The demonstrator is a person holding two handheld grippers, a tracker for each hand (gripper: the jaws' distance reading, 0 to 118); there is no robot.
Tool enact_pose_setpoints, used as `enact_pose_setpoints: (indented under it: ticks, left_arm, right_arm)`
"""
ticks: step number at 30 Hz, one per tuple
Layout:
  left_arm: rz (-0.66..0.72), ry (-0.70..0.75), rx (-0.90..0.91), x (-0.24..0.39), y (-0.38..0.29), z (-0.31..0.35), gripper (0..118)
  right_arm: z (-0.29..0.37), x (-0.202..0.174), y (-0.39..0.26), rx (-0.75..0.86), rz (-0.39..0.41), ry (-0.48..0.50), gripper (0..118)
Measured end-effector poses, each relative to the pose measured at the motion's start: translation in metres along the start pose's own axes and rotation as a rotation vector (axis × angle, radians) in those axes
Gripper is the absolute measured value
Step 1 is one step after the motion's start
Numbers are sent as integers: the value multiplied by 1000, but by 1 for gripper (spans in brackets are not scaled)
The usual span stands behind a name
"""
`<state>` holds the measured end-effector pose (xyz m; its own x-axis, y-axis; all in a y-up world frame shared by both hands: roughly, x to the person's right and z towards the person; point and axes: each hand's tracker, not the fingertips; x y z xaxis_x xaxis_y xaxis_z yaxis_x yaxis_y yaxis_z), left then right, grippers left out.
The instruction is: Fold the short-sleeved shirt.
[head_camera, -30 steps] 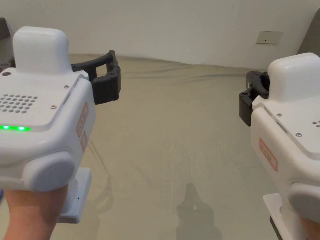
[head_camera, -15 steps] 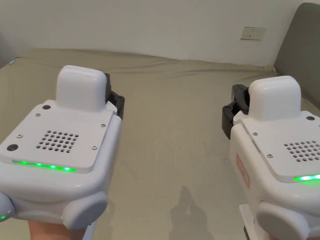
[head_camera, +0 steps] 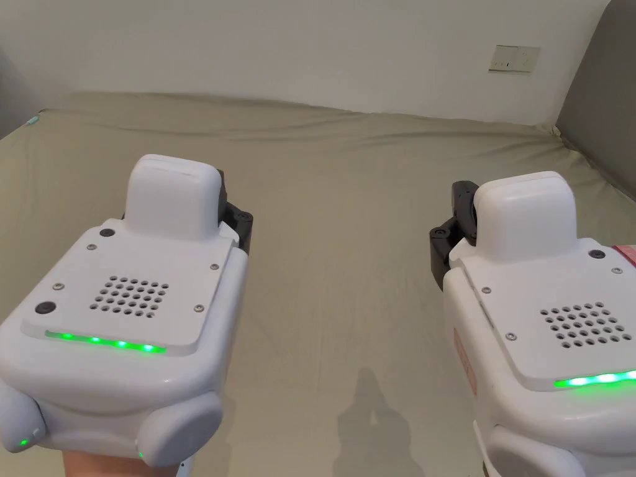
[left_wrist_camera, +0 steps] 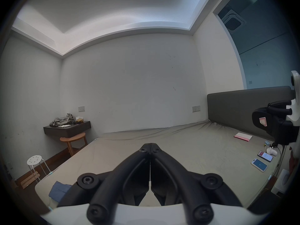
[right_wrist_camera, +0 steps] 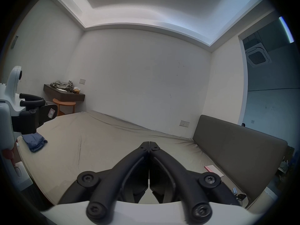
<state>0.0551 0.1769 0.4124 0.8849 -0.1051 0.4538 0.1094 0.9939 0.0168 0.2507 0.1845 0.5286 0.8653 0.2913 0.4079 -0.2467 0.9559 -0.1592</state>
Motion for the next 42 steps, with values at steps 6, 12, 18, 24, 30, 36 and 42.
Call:
enact_pose_setpoints:
  ticks: [6,12,18,24,30,36,42]
  left_arm:
    - [-13,8,20,2,3,-1,0]
    - [-21,20,29,3,2,-1,0]
    - [-21,24,21,2,0,-1,0]
    - [-15,22,22,2,1,-2,0]
    - [-18,16,21,2,2,-3,0]
    - [-17,37,16,-3,0,-5,51]
    - [16,37,3,-10,-2,-3,118]
  right_arm:
    - [-3,-1,-2,-6,-3,8,2]
    - [-5,-6,-4,-8,-8,23,2]
    - [-5,-8,-3,-7,-21,41,2]
    - [-6,-7,-5,-13,-26,40,2]
    - [-7,-5,-3,-16,-51,47,2]
    - [-10,-4,-3,-27,-29,40,92]
    - [-10,-8,-4,2,-15,22,108]
